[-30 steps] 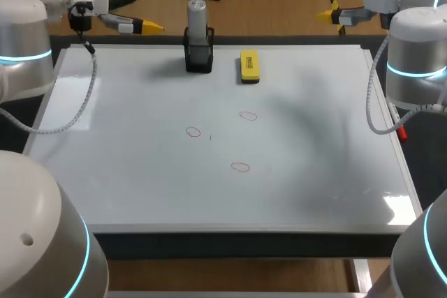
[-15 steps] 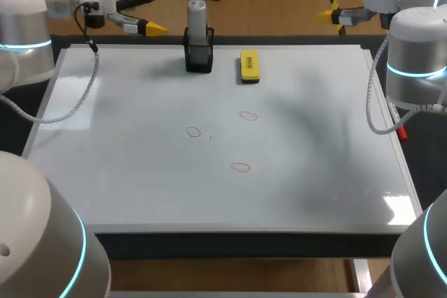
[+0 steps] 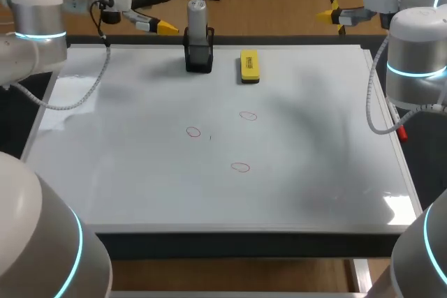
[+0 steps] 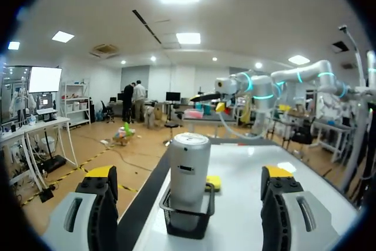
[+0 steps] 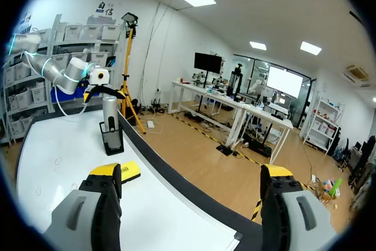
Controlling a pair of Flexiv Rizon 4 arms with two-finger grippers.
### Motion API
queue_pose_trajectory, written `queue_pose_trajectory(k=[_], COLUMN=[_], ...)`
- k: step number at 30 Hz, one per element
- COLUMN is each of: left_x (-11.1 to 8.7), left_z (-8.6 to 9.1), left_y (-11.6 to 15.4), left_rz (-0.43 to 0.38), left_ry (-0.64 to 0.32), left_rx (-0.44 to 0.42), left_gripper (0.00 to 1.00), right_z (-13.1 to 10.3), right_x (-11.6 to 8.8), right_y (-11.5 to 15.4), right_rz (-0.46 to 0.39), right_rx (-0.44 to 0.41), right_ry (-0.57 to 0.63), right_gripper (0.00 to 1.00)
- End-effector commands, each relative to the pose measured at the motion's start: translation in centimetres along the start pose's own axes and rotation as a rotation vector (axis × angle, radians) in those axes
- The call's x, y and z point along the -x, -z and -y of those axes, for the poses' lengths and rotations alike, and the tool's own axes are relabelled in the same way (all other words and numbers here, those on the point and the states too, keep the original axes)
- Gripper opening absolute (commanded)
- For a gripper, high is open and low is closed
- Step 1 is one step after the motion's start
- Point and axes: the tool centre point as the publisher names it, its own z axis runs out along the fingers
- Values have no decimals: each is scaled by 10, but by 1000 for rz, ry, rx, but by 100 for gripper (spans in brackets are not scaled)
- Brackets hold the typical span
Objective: Pick up the inspection probe, press it on each red-marked spot on the whiteboard one by one, put down the probe, pick up the eraser, and wipe off all the red marks.
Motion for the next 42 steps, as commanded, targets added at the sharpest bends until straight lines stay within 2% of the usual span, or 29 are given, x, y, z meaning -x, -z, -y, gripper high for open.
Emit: queue_pose_trajectory(k=[1, 7, 17, 27, 42], left_x=[17, 33, 45, 33, 13], left_z=[-8, -17, -23, -20, -24], left_y=[-6, -17, -38, -61, -75], left_rz=[-119, -155, -186, -197, -191], left_ry=[1, 10, 14, 11, 26], left_rx=[-11, -14, -13, 3, -22], left_gripper=[100, 100, 100, 100, 100], right_z=[0, 0, 0, 0, 0], right_x=[0, 0, 0, 0, 0], right_y=[0, 0, 0, 0, 0], right_rz=[-1, -1, -1, -1, -1], right_rx=[-2, -2, -2, -2, -2], right_ry=[0, 0, 0, 0, 0], right_gripper=[100, 100, 100, 100, 100])
